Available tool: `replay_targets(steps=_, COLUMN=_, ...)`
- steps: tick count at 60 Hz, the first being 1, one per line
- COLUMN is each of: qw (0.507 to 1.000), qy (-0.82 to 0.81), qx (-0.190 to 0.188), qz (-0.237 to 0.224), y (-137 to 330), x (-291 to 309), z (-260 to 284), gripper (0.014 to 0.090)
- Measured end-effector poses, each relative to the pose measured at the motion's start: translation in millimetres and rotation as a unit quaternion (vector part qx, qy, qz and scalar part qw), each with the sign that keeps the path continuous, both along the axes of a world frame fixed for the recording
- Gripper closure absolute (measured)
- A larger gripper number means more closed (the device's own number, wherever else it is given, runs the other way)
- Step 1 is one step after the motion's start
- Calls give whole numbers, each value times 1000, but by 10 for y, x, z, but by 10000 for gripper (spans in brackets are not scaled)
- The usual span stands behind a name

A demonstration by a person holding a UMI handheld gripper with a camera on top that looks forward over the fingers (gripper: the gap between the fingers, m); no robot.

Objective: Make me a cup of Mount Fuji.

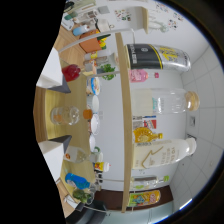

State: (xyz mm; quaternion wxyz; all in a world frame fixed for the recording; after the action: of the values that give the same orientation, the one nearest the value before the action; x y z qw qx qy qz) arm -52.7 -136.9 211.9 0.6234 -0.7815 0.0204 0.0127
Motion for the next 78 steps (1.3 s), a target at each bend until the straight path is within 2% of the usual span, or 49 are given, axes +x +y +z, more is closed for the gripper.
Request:
replay_targets(steps=4, qw=1000, qy=-1, qx=-6, qz=-3, y=198, x=14, z=-69, gripper=330)
replay_targets(steps=8, qw=1000, qy=1, qx=-17, qz=-1, y=329, x=5, z=-166, gripper=441)
replay_targets(steps=13, qw=999, qy=-13, qx=-31, qz=-12, y=392, x=45, z=-274, gripper=675)
replay_targets(steps=19, qw=999, qy=-24, qx=-17, qz=-12, y=373, x=61, z=-271, gripper=680)
replay_targets(steps=29, qw=999, qy=-22, qx=-27, qz=-15, y=333, x=91, z=-258, gripper=689)
replay_targets(steps=41, qw=1000, qy=-24, qx=-12, qz=2, y=-25, x=-25, z=-101, gripper=693)
replay_targets(steps=50, qw=1000, qy=7, qx=-24, qz=4, y=-415, x=-133, z=-237, gripper=693)
replay_targets(steps=57, qw=998, qy=39, qx=-49, qz=-9, y=-649, x=-140, z=-515, gripper=694)
replay_targets(steps=67, qw=974, qy=209, qx=-84, qz=-33, y=-792, x=-162, z=-860, gripper=694)
replay_targets(steps=78, qw=887, qy=451, qx=-86, qz=-53, y=-782, x=-177, z=-935, gripper=695)
